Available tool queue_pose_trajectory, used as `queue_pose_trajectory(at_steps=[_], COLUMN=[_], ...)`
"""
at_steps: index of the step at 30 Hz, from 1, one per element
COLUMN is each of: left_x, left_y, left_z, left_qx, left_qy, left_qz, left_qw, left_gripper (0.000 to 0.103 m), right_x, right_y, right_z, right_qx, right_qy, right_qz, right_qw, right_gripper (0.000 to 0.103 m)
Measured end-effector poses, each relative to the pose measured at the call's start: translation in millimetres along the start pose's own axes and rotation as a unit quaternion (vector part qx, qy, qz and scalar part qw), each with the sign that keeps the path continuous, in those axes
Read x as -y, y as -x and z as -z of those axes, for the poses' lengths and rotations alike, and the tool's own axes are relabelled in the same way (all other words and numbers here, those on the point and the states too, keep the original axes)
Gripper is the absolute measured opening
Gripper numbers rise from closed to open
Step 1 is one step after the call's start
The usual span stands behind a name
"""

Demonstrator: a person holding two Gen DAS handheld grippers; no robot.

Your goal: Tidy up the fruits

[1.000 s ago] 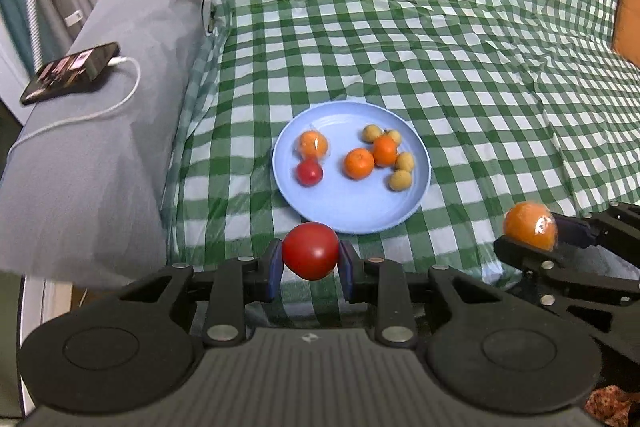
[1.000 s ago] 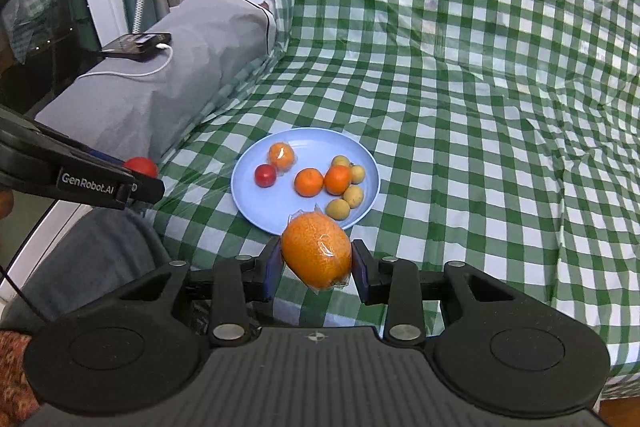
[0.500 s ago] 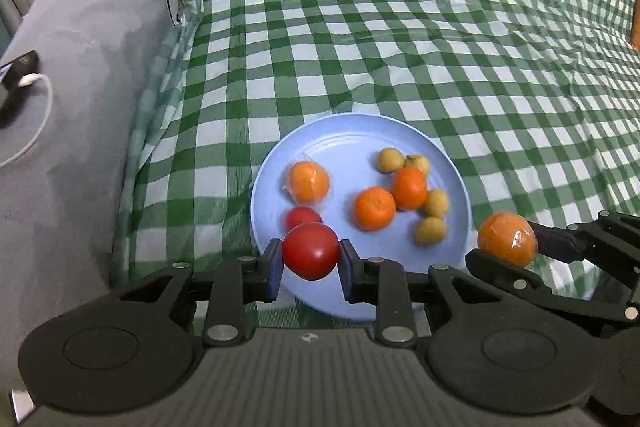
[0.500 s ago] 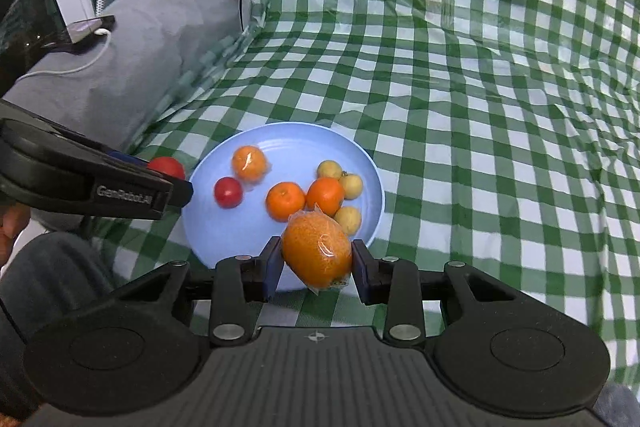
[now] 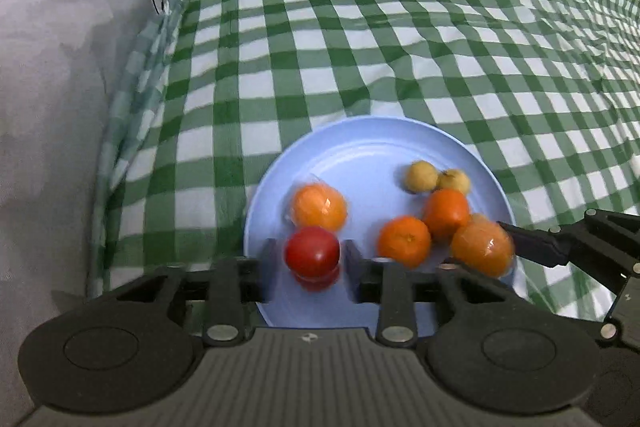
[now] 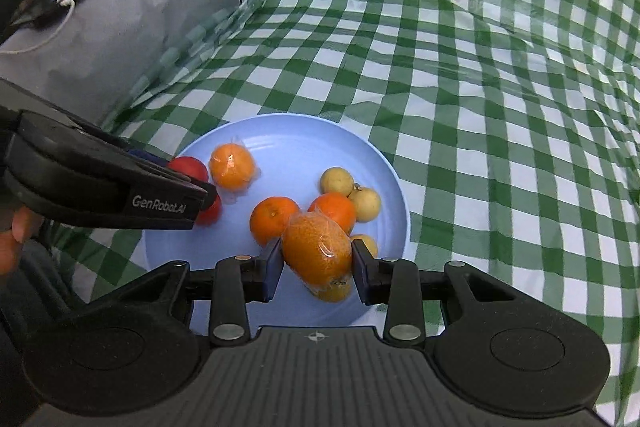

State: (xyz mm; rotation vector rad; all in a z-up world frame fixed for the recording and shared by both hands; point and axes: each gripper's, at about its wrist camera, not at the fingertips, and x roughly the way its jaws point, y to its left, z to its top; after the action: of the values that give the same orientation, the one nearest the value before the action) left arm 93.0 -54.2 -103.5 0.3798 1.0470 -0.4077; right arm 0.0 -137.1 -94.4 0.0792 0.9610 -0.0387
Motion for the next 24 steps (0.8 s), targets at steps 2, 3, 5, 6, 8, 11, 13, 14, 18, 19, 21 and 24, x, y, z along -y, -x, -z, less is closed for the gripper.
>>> queue_pose_trajectory(at_steps=[2,3,5,6,8,11,13,14,18,19,21,24], left_x=[-1.7,-2.7,-4.1,-5.8,-10.0,-15.9,-19.1,-19.8,-19.4,-17.9,-16.2,-13.4], left_y=[7.8,14.2,25.9,31.6,46.0,68.6,81.8,87.3,109.9,114.5,124.1,138.2], left_z=[-1.5,-1.2,0.0,2.1,11.6,31.2,45.7,51.4,74.8,80.6,92.0,105.7], left_qx=[0.024,0.039,0.042,0.035,0.033,0.036,0.025,0.022,0.017,0.019,0.024,0.038], left_qy=[0.004,0.006,0.003,0.008,0.029,0.058,0.068,0.073,0.070,0.069,0.062,0.059], left_qz=[-0.019,-0.025,-0.021,-0.022,-0.039,-0.066,-0.060,-0.058,-0.056,-0.059,-0.063,-0.064], left_qw=[0.9995,0.9989,0.9989,0.9991,0.9983,0.9955,0.9955,0.9954,0.9958,0.9957,0.9958,0.9955], left_gripper=[0.103,0.102,0.102,0.102,0.102,0.102,0.102,0.102,0.103,0.102,0.102,0.102], right_x=[-2.4,-3.6,-4.8,-4.4,-2.0,1.6,9.9,12.2,8.6,6.7,4.5,0.8], right_y=[-4.0,-2.5,7.7,14.6,29.2,54.7,70.0,75.0,100.2,105.3,116.7,133.1], right_z=[-2.6,-3.2,-2.2,-0.1,5.9,21.2,34.5,39.1,54.3,57.3,60.7,63.9], right_qx=[-0.006,-0.005,0.003,0.005,0.002,-0.005,-0.013,-0.016,-0.004,0.003,0.017,0.035], right_qy=[0.009,0.012,0.012,0.011,0.000,-0.038,-0.072,-0.083,-0.094,-0.092,-0.090,-0.090], right_qz=[0.004,0.010,0.021,0.022,0.021,0.020,0.015,0.012,0.017,0.023,0.034,0.048], right_qw=[1.000,1.000,1.000,1.000,1.000,0.999,0.997,0.996,0.995,0.995,0.995,0.994], right_gripper=[0.062,0.069,0.086,0.087,0.091,0.097,0.098,0.099,0.102,0.102,0.102,0.102])
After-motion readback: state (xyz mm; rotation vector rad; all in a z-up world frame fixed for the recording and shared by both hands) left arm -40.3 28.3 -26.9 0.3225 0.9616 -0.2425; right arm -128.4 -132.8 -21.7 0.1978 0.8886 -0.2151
